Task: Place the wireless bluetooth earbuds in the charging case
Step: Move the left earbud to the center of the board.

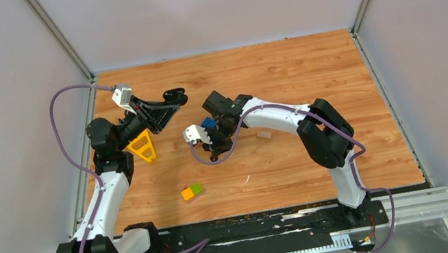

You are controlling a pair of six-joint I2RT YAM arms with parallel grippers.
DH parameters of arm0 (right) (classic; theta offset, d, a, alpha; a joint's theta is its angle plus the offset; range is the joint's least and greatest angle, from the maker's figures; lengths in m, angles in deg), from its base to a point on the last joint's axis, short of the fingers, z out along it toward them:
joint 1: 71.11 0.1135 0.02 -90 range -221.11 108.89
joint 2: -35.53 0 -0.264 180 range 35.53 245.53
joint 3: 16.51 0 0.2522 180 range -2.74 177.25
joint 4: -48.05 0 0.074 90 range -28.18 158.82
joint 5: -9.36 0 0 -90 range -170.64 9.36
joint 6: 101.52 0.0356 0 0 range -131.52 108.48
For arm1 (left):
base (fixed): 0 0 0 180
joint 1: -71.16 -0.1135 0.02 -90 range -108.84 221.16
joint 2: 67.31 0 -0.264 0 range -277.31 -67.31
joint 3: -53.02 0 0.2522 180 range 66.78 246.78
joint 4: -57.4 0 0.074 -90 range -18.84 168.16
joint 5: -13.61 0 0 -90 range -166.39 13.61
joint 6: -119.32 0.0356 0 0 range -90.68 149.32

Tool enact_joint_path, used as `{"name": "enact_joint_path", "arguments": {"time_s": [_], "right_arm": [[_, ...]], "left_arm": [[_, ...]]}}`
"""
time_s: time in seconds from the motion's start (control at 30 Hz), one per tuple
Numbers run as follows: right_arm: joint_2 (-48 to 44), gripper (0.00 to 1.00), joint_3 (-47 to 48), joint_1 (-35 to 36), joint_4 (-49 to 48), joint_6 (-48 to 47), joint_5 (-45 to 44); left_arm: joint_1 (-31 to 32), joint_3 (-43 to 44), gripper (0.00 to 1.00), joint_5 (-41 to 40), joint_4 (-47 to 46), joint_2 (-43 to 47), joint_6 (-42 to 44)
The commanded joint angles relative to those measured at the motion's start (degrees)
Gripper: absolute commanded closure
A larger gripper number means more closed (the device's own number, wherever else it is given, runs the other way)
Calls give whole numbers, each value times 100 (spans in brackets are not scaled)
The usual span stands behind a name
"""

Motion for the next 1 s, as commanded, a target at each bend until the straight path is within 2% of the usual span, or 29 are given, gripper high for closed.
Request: {"name": "enact_joint_path", "arguments": {"time_s": [0.0,0.2,0.43,0.73,0.97], "right_arm": [[-10,91,-159,106,-87,191,223],[63,90,-208,156,-353,287,-240],[138,87,-179,282,-293,378,43],[361,84,-171,311,-1239,2177,158],[598,81,-181,446,-1697,2713,-238]], "left_arm": [[-47,89,100,-22,-188,155,-15],[-47,40,100,-20,-169,246,-18],[-47,60,100,-20,-135,274,-16],[-47,104,100,-21,-93,258,-14],[-47,129,100,-20,-88,205,-6]]}}
